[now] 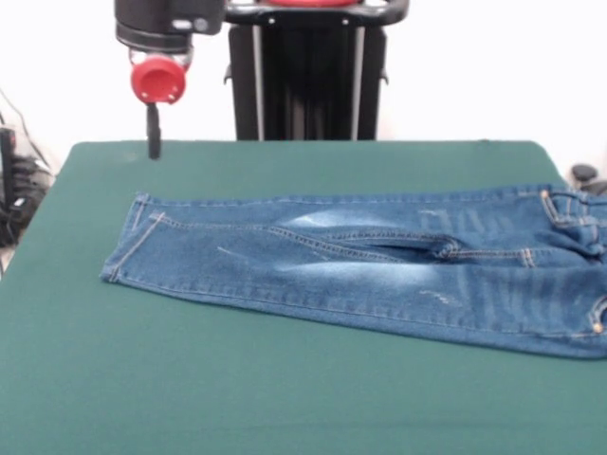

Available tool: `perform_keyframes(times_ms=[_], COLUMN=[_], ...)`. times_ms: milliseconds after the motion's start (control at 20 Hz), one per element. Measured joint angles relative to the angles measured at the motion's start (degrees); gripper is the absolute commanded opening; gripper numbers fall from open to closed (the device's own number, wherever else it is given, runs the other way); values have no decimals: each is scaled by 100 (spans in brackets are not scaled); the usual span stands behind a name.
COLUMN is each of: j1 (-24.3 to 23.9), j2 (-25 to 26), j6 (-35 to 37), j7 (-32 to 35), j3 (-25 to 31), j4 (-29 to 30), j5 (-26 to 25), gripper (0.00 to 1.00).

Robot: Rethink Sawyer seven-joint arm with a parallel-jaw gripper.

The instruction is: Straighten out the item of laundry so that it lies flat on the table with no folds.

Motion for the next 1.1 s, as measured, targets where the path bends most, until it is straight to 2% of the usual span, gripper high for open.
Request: perform_keyframes(times_ms=[500,1100], j1=[-494,-531], j2=[46,612], j6=[109,19], j7=[0,0], j3=[601,944], j4=[-232,-942], j5=[-590,-1036], gripper=[100,100])
